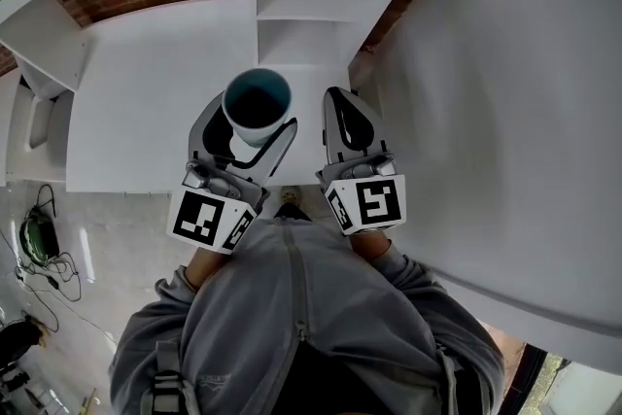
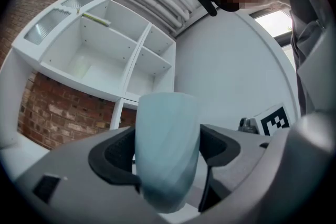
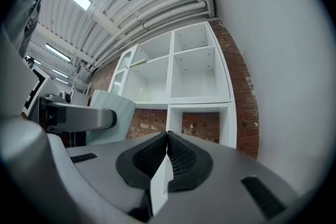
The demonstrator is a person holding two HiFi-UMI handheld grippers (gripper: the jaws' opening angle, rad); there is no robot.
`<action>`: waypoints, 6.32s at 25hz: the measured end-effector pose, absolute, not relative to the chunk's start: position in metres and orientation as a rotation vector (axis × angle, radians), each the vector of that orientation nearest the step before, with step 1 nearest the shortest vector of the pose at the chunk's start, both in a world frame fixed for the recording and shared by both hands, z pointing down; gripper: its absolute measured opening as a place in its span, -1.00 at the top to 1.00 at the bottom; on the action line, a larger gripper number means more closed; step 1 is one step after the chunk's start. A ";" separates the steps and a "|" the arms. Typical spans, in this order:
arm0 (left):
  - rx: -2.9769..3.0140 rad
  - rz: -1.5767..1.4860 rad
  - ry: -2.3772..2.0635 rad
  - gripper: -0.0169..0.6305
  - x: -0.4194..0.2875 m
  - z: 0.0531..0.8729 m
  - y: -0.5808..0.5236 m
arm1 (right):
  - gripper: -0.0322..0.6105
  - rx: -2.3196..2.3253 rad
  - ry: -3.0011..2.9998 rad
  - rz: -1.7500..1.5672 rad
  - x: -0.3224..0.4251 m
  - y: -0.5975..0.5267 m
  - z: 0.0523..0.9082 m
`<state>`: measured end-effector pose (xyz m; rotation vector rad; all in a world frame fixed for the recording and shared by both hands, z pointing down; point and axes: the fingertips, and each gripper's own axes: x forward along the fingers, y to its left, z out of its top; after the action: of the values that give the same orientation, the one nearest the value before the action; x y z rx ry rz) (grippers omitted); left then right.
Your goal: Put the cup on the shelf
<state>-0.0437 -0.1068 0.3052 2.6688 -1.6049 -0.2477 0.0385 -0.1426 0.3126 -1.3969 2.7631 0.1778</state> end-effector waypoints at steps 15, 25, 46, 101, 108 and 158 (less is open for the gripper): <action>2.627 -0.268 -1.716 -0.18 -0.024 0.309 -0.185 | 0.81 -1.292 2.822 0.124 0.051 -0.221 0.329; 2.667 -0.250 -1.696 -0.18 -0.033 0.306 -0.218 | 0.81 -1.339 2.812 0.122 0.041 -0.243 0.324; 2.699 -0.240 -1.704 -0.18 -0.028 0.330 -0.315 | 0.80 -1.363 2.866 0.083 0.048 -0.296 0.336; 2.578 0.187 -1.792 -0.18 -0.050 0.383 -0.362 | -0.11 -0.964 3.111 -0.008 -0.045 -0.402 0.338; 2.530 0.278 -1.783 -0.10 -0.051 0.401 -0.367 | -0.11 -0.971 3.102 -0.023 -0.053 -0.408 0.345; 2.462 0.236 -1.832 0.19 -0.054 0.401 -0.379 | -0.17 -0.975 3.040 -0.154 -0.028 -0.383 0.336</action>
<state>-0.0536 -0.3787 0.4007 2.4622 -1.8323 0.2356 -0.0285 -0.3829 0.3359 -0.9755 3.0404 -0.1544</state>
